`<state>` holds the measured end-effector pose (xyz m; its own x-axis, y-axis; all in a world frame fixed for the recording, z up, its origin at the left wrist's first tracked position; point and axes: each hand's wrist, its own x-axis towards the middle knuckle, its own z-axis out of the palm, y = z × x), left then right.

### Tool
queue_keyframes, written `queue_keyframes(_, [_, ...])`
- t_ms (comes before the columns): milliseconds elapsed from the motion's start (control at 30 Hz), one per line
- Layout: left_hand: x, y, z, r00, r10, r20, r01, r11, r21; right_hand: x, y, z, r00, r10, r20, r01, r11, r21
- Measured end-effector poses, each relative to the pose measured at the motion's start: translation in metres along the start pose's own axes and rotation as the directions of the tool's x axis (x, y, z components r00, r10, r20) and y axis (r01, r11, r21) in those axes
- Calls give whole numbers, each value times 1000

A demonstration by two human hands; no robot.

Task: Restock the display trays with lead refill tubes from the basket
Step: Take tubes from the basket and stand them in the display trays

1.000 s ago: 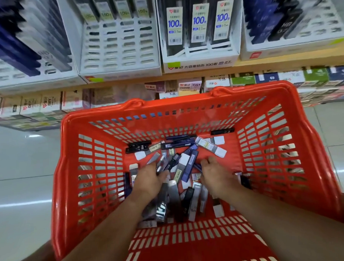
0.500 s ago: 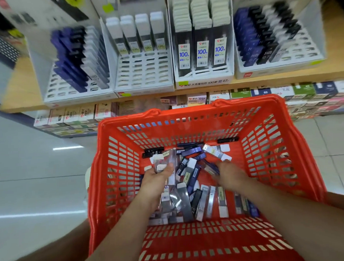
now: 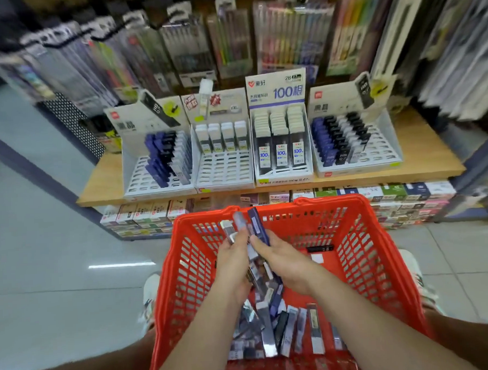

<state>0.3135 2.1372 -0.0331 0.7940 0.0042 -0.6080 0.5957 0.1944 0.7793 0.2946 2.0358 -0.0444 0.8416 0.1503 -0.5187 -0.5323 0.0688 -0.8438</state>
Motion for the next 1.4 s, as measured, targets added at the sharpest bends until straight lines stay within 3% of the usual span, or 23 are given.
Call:
queue_keyframes(233, [-21, 17, 7, 1000, 11, 28, -8, 996, -83, -23, -9, 9, 985, -172, -16, 172, 981, 87])
queue_keyframes(367, [-28, 25, 7, 997, 22, 71, -18, 998, -58, -27, -10, 7, 989, -133, -62, 145, 945, 292])
queue_keyframes(467, [-29, 30, 11, 999, 2, 49, 3, 995, -95, -32, -11, 2, 994, -110, 25, 91, 915, 393])
queue_keyframes(600, [-26, 33, 18, 999, -11, 46, 17, 991, -134, -35, -15, -12, 982, -138, 129, 86, 935, 344])
queue_keyframes(800, [-23, 45, 27, 988, 7, 157, 7, 996, -92, -33, -19, -24, 998, -22, 54, 5, 956, 292])
queue_keyframes(900, [-12, 66, 21, 987, 98, 129, -87, 993, -84, -36, -22, -35, 989, 33, 141, -65, 972, 228])
queue_keyframes(1033, [-10, 97, 12, 966, 245, 81, -226, 954, -199, -42, -23, -47, 952, -20, 304, -45, 978, 205])
queue_keyframes(1100, [-13, 108, 9, 946, 321, 48, -314, 942, -119, -41, -20, -51, 957, -47, 285, -30, 965, 259])
queue_keyframes(1167, [-16, 115, 8, 926, 362, 102, -373, 921, 112, -36, -18, -51, 970, -52, 236, -29, 944, 328])
queue_keyframes(1267, [-20, 122, 12, 906, 314, 285, -408, 829, 382, -31, -20, -54, 981, -65, 184, -21, 902, 430])
queue_keyframes(1400, [-26, 130, 18, 882, 279, 379, -466, 636, 615, -28, -25, -60, 987, -83, 139, -20, 787, 617])
